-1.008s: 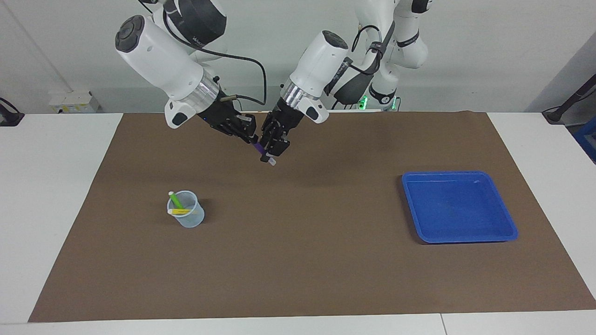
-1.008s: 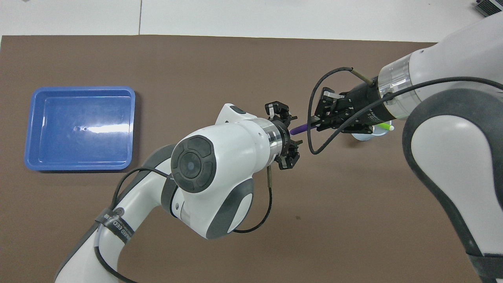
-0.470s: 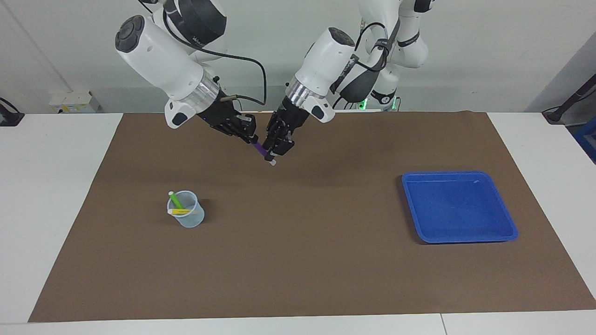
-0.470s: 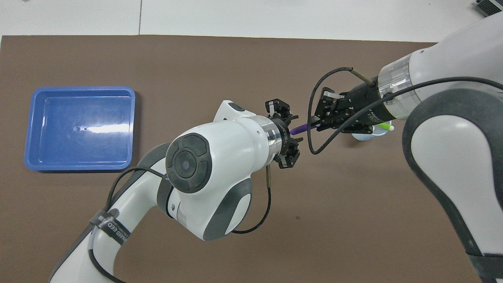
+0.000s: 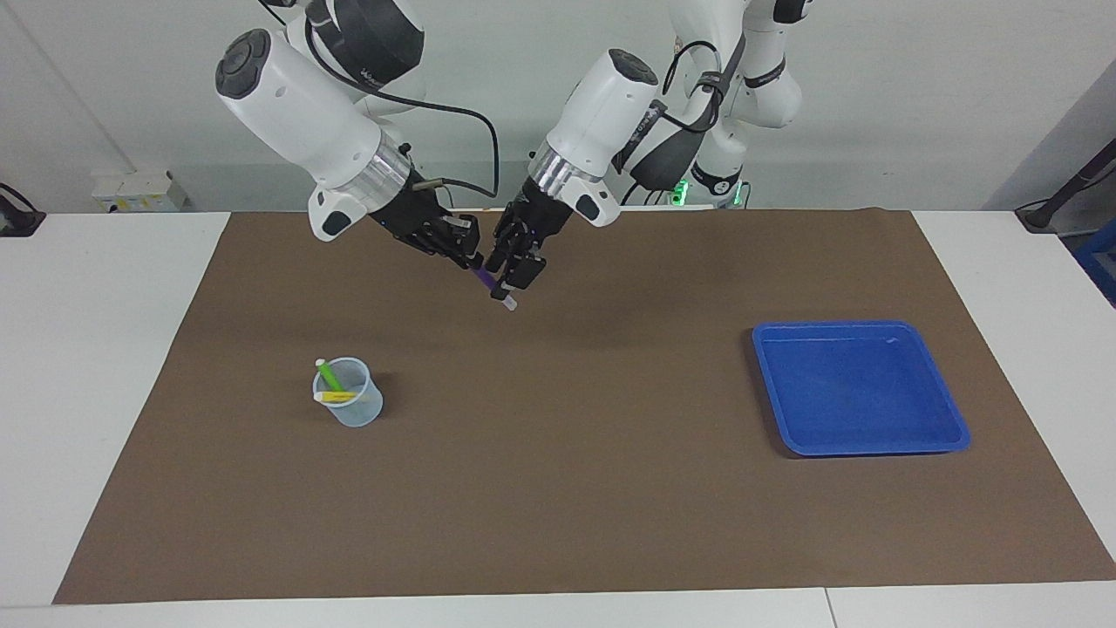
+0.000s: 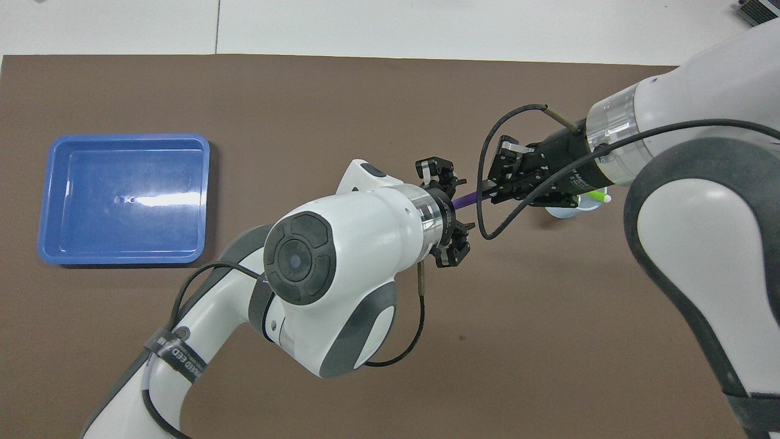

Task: Right arm passes pens to left for tray arrangement
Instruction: 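Carry the purple pen to the tray with the left gripper while the right gripper returns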

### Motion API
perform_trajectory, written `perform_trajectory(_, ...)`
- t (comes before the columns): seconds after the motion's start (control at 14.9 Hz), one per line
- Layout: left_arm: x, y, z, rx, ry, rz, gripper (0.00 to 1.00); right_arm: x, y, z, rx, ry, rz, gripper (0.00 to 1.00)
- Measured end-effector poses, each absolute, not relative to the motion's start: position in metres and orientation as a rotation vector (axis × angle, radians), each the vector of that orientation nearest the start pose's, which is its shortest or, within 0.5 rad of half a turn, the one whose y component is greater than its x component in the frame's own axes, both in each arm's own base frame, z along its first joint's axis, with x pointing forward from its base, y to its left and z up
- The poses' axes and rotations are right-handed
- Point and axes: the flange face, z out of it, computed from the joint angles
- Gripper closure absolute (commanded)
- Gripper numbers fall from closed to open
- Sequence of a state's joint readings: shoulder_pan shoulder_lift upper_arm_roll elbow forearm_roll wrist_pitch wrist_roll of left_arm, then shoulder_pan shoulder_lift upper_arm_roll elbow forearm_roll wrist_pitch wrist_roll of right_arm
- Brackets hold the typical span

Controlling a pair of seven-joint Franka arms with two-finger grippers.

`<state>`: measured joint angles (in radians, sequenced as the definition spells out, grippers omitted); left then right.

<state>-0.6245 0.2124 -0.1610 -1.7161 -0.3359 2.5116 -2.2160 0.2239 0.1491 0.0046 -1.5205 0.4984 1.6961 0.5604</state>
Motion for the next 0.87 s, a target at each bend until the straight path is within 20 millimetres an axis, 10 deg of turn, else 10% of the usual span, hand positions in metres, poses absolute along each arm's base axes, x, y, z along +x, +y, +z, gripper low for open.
perform_trajectory(0.4, 0.4746, -0.4693, 0.5269, 1.718, 1.852, -0.348, 0.46, 0.5844, 0.1824, 0.5836, -2.615, 0.515, 0.229, 0.92)
perform_trajectory(0.87, 0.4766, -0.4671, 0.5260, 1.714, 1.856, -0.343, 0.81, 0.5832, 0.1820, 0.5819, -2.617, 0.517, 0.238, 0.92)
